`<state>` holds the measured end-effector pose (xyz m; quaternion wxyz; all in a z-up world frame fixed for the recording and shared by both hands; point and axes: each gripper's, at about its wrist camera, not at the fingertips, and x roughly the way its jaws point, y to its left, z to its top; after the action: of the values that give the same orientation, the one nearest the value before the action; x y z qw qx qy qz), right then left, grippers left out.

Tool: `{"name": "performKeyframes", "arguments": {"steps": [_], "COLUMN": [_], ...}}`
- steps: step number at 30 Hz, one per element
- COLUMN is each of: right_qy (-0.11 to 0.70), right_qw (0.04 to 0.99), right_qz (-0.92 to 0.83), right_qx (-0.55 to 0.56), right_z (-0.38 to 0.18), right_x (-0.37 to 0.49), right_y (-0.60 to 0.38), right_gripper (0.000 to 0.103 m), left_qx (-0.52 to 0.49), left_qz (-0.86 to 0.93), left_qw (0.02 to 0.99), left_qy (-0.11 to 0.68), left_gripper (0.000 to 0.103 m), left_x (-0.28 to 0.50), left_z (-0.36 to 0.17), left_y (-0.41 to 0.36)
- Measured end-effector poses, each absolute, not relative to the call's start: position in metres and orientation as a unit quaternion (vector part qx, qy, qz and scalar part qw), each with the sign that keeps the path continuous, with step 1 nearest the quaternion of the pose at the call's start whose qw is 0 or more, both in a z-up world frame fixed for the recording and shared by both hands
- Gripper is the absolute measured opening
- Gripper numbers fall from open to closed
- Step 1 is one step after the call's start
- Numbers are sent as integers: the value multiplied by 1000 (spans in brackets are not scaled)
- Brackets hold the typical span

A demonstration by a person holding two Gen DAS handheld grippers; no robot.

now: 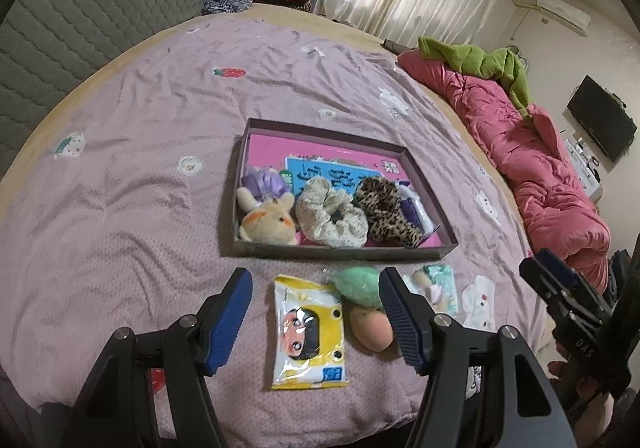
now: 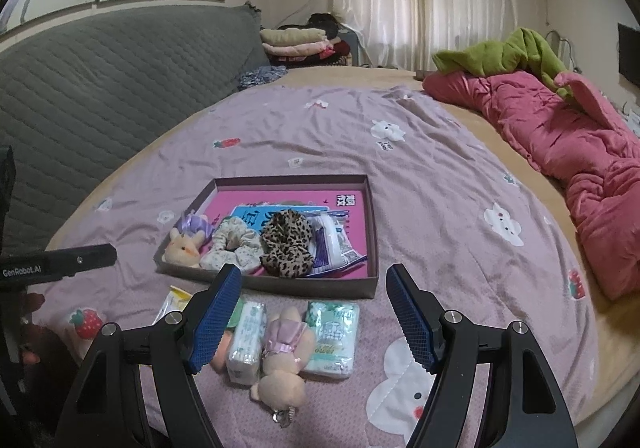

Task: Organize soft objects
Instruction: 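Move both tools down toward the items lying beside the tray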

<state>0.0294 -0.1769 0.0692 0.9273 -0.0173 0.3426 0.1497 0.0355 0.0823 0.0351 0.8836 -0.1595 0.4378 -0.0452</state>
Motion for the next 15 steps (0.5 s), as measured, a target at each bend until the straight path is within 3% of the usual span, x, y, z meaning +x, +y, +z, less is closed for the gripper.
{"name": "performKeyframes", "arguments": {"steps": [15], "right_qy": [360], "right_qw": [918], "right_qz": [164], "right_qx": [-26], "right_z": [59], "right_x": [18], "right_y": [-173], "right_gripper": [76], "left_qx": [-165], "left_qz": [-42], "left_qw": [874], "left_qy": [456], "left_gripper": [65], "left_x": [25], "left_z": [21], "left_y": [84]}}
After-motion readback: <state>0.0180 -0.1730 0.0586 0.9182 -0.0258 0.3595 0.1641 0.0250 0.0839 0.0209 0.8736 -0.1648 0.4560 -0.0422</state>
